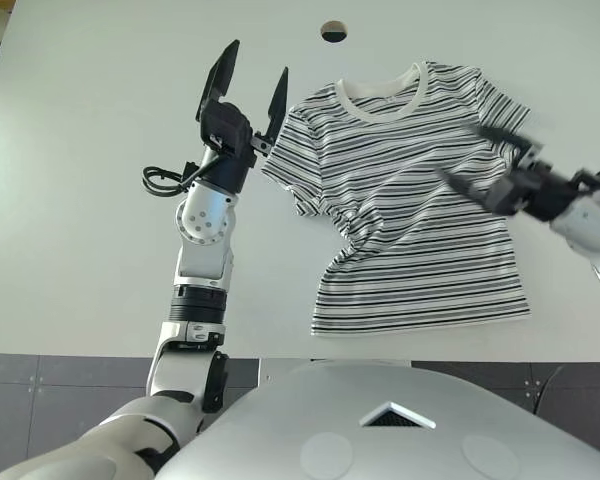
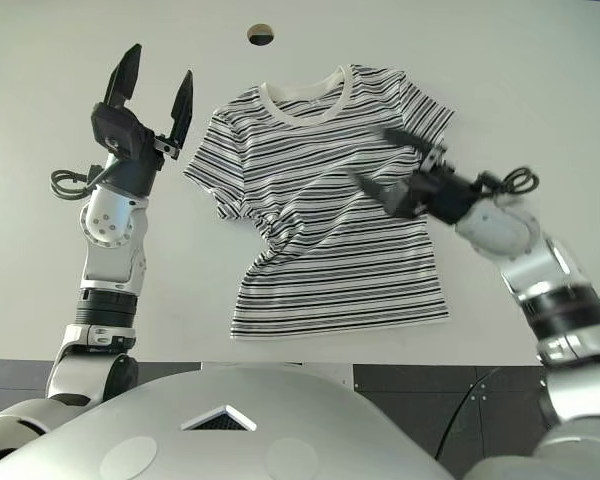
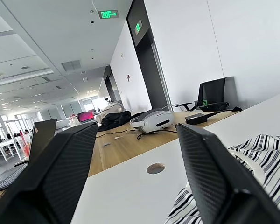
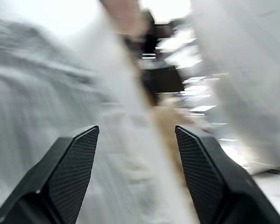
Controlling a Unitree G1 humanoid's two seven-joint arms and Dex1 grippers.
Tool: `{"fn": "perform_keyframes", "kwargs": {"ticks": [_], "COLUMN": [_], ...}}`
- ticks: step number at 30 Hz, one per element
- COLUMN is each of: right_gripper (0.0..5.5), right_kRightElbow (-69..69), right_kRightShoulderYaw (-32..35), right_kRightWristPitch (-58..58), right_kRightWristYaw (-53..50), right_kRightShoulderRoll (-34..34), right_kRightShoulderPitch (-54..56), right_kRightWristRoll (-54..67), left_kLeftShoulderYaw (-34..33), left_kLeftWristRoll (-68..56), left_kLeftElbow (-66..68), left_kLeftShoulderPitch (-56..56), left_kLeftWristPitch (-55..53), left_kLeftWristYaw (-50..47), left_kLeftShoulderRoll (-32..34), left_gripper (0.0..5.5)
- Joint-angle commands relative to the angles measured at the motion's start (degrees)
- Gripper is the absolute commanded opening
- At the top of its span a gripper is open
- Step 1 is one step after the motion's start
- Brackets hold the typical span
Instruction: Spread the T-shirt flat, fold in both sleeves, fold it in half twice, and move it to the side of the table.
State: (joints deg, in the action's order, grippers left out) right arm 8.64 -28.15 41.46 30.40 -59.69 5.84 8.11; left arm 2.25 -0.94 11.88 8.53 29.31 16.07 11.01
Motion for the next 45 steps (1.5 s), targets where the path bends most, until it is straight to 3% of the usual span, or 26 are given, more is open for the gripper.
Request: {"fn": "perform_keyframes", "kwargs": {"ticks": [1, 4, 8, 12, 18, 23, 27, 31, 36, 41, 45], "right_gripper": [3.04, 3.04, 3.04, 3.04, 3.04, 3.04, 3.04, 3.04, 3.04, 3.04, 3.04], "right_kRightElbow": [4.31, 8.89, 5.69, 1.74, -3.01, -5.87, 3.29, 7.98, 10.35, 10.42, 8.64], "right_kRightShoulderYaw": [-2.18, -2.25, 1.57, 6.69, 16.98, 24.45, 21.79, 20.67, 21.12, 21.29, 21.77], "right_kRightWristPitch": [-5.03, -7.04, -9.25, -10.49, -10.77, -16.66, -14.46, -11.56, -8.58, -6.84, -7.37], "right_kRightWristYaw": [16.85, 23.74, 32.69, 36.54, 34.68, 38.1, 32.08, 30.51, 30.7, 31.02, 31.11], "right_kRightShoulderRoll": [-5.31, -8.35, -13.42, -13.85, -3.37, 2.09, 12.22, 17.34, 19.46, 19.96, 19.6], "right_kRightShoulderPitch": [-6.17, -9.38, -13.26, -14.98, -9.34, -5.08, 4.73, 7.14, 7.34, 6.5, 6.1], "right_kRightWristRoll": [1.15, -3.15, 4.31, 8.96, 18.51, 29.56, 16.87, 9.59, 6.36, 5.55, 6.0], "left_kLeftShoulderYaw": [-0.57, -0.77, -1.18, -1.21, -0.43, 0.4, 1.1, -0.06, -3.82, -3.68, -2.18], "left_kLeftWristRoll": [-1.16, -1.81, -2.36, -2.47, -2.81, -7.67, -10.55, -18.51, -26.02, -25.81, -25.04], "left_kLeftElbow": [-3.56, -5.07, -5.96, -6.17, -5.87, -8.92, -12.79, -18.14, -23.7, -22.93, -22.17], "left_kLeftShoulderPitch": [-0.34, -0.12, 0.09, 0.24, -1.06, -6.17, -9.74, -12.58, -14.1, -13.91, -14.14], "left_kLeftWristPitch": [-2.78, -4.11, -5.33, -5.9, -12.76, -26.72, -37.29, -53.8, -69.59, -74.95, -76.27], "left_kLeftWristYaw": [1.3, 1.93, 2.6, 2.84, 4.0, 9.78, 11.97, 13.27, 10.23, 6.78, 5.92], "left_kLeftShoulderRoll": [1.45, 2.05, 2.89, 3.21, 3.9, 5.93, 6.49, 6.38, 6.46, 5.51, 5.33], "left_gripper": [3.15, 3.15, 3.15, 3.15, 3.15, 3.15, 3.15, 3.15, 3.15, 3.15, 2.51]}}
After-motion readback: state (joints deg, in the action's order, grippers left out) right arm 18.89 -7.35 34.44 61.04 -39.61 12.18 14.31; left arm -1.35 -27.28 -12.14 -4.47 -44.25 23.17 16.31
